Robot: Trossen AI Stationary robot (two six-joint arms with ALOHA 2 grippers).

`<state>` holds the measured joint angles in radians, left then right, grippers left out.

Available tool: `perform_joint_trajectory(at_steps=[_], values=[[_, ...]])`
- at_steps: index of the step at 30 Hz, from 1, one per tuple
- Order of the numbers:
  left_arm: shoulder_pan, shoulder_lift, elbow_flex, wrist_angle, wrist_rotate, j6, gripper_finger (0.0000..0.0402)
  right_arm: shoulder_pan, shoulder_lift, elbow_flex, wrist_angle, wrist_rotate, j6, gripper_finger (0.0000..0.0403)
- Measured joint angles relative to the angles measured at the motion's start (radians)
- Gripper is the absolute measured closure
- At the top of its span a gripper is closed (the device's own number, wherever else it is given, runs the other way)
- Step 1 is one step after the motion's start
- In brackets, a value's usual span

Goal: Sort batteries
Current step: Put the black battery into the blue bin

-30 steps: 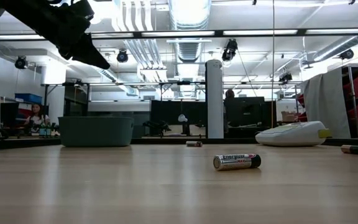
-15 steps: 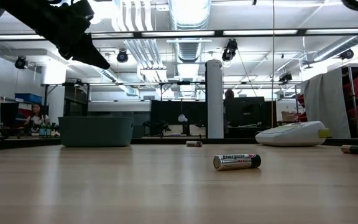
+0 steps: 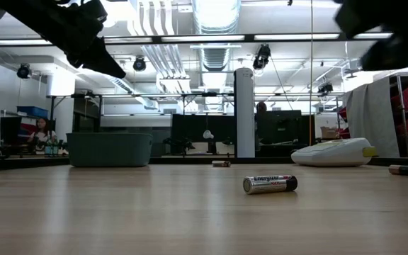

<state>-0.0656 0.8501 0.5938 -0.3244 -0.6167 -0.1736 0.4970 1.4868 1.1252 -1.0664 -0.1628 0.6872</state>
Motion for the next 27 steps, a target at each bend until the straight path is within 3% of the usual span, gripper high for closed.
perform_joint_trajectory(at_steps=[7, 18, 22, 27], values=[[0.0, 0.0, 0.0, 0.0, 0.006, -0.02, 0.0331, -0.054, 0.002, -0.003, 0.151, 0.179, -0.214, 0.0359], [0.0, 0.0, 0.0, 0.0, 0.007, -0.023, 0.0331, -0.107, 0.003, -0.018, 0.397, 0.338, -0.408, 0.0334], [0.0, 0.0, 0.0, 0.0, 0.007, -0.023, 0.0331, -0.143, 0.003, -0.018, 0.399, 0.383, -0.352, 0.0318], [0.0, 0.0, 0.0, 0.0, 0.007, -0.023, 0.0331, -0.229, 0.003, -0.018, 0.307, 0.409, -0.09, 0.0296]])
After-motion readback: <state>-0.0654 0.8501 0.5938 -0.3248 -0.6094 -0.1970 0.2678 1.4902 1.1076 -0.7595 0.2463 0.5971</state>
